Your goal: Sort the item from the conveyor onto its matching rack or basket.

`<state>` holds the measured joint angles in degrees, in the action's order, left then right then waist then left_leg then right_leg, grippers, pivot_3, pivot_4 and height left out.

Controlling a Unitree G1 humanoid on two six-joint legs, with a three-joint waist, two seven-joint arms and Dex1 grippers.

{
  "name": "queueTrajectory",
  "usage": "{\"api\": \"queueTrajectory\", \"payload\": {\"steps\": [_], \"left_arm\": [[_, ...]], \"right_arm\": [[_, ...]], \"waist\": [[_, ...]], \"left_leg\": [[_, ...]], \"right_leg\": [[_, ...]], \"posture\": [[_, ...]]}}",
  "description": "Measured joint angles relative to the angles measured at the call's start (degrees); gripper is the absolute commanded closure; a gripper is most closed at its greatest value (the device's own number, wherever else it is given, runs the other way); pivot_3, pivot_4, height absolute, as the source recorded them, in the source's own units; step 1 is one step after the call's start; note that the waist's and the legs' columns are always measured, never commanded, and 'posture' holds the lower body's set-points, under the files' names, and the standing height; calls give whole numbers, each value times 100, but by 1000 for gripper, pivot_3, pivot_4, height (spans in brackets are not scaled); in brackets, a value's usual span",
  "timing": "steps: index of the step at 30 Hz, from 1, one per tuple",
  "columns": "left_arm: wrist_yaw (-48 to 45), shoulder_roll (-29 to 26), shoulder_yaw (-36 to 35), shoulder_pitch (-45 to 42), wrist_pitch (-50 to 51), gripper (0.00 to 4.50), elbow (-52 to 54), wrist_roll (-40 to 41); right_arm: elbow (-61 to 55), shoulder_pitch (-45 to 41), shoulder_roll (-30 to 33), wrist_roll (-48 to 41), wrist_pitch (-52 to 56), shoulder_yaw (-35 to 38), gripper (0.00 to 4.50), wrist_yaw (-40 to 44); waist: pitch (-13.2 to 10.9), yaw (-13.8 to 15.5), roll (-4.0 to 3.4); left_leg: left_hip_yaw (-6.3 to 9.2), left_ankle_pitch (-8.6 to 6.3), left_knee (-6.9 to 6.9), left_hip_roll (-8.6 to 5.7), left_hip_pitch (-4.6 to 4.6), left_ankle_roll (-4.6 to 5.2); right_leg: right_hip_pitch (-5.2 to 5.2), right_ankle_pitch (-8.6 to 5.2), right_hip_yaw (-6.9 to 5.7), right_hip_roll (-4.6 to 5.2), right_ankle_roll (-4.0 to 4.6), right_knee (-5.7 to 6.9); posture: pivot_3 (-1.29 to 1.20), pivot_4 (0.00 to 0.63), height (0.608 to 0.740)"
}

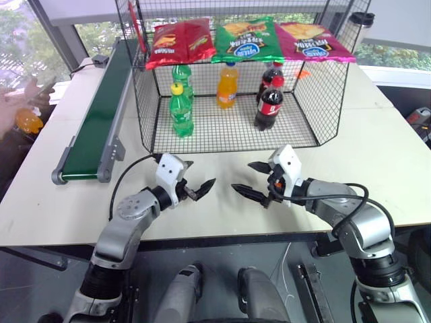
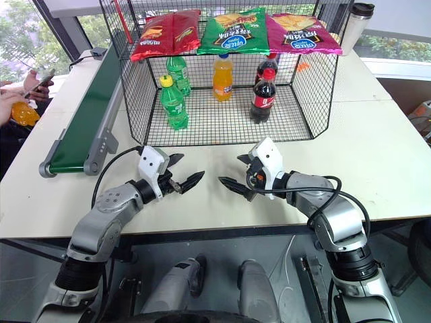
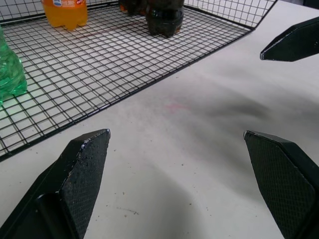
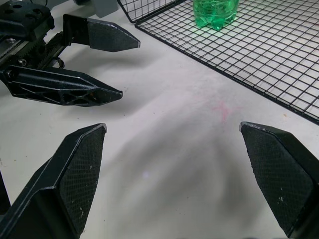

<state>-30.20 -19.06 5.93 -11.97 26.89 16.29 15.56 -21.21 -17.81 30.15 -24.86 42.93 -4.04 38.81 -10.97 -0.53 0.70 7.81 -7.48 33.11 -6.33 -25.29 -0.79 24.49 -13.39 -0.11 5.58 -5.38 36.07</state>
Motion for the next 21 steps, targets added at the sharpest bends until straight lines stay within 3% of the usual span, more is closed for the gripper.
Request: {"api": "queueTrajectory", "payload": {"steps": [21], "left_arm": [[68,-6,-7,4,-95,0,-38,-44]], "right_arm": [[16,-25,-5,1,-14,-7,57,14]], "waist": [[0,-3,0]], "left_leg": [[0,0,0,0,0,0]], "right_leg": [[0,-1,0,0,-1,0]], "posture": [[0,150,739]]}}
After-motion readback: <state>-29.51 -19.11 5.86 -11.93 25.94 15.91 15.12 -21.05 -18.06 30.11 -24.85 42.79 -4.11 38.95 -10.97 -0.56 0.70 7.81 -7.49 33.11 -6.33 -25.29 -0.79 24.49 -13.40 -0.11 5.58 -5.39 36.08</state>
